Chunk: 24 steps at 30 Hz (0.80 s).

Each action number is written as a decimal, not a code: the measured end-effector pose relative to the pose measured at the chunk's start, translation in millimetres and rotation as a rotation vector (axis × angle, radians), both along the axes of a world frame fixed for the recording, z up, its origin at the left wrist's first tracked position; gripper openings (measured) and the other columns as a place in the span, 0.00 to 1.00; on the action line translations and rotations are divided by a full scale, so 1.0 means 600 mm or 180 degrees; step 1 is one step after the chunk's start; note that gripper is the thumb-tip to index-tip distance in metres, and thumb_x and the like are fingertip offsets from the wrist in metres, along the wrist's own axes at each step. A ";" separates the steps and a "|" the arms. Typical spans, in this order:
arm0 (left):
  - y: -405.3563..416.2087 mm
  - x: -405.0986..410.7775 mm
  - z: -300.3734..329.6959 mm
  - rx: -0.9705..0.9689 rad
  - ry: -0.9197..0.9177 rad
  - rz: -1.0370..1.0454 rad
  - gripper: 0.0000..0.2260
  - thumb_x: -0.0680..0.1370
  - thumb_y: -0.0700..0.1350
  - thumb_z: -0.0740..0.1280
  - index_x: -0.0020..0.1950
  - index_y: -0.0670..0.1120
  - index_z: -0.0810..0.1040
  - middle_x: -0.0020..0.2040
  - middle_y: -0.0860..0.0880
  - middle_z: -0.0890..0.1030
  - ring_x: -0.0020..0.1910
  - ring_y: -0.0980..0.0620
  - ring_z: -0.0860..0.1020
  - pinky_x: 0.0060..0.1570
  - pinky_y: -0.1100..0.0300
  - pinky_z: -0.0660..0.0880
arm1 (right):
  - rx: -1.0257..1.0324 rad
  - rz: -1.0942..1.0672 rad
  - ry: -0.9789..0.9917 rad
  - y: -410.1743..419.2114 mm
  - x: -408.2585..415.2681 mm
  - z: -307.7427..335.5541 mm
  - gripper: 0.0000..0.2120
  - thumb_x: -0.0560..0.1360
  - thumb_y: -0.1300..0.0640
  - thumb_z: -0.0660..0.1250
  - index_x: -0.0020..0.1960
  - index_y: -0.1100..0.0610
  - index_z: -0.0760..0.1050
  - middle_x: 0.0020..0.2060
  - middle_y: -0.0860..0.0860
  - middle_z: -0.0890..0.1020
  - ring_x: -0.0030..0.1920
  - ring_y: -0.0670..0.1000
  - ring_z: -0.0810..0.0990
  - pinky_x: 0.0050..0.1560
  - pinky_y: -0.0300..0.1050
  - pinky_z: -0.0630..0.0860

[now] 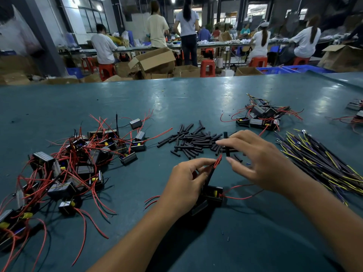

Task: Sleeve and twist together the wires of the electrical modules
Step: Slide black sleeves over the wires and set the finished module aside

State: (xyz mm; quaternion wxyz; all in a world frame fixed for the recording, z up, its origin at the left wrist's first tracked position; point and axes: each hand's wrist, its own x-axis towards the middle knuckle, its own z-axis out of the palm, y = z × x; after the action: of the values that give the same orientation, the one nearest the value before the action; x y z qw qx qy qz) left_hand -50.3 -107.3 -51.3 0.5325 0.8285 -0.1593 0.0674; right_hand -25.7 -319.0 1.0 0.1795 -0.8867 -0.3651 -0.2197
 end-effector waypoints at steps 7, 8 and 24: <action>0.001 -0.006 0.006 0.0194 -0.0106 -0.0033 0.13 0.82 0.38 0.65 0.59 0.51 0.84 0.32 0.65 0.76 0.29 0.65 0.73 0.31 0.74 0.66 | -0.0184 0.0203 -0.0206 -0.008 0.002 0.002 0.08 0.74 0.54 0.73 0.52 0.55 0.82 0.45 0.50 0.80 0.47 0.54 0.80 0.41 0.55 0.79; 0.001 -0.007 0.006 0.0208 -0.0113 -0.0042 0.13 0.82 0.38 0.65 0.59 0.52 0.84 0.31 0.64 0.76 0.29 0.65 0.72 0.31 0.74 0.66 | -0.0174 0.0217 -0.0213 -0.009 0.002 0.003 0.08 0.74 0.53 0.73 0.51 0.55 0.82 0.44 0.50 0.80 0.46 0.54 0.80 0.40 0.54 0.79; -0.002 -0.010 0.008 0.0276 -0.0212 0.0011 0.10 0.82 0.38 0.65 0.56 0.49 0.84 0.29 0.63 0.75 0.26 0.61 0.68 0.29 0.72 0.63 | 0.0297 0.0302 0.0143 -0.017 0.001 0.000 0.06 0.79 0.52 0.68 0.46 0.53 0.81 0.40 0.43 0.79 0.40 0.43 0.76 0.42 0.39 0.73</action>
State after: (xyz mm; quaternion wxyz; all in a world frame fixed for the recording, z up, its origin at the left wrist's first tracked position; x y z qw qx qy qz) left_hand -56.4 -108.7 -46.5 0.4905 0.8484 -0.1783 0.0889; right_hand -25.3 -329.0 0.7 0.2390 -0.8638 -0.3919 -0.2077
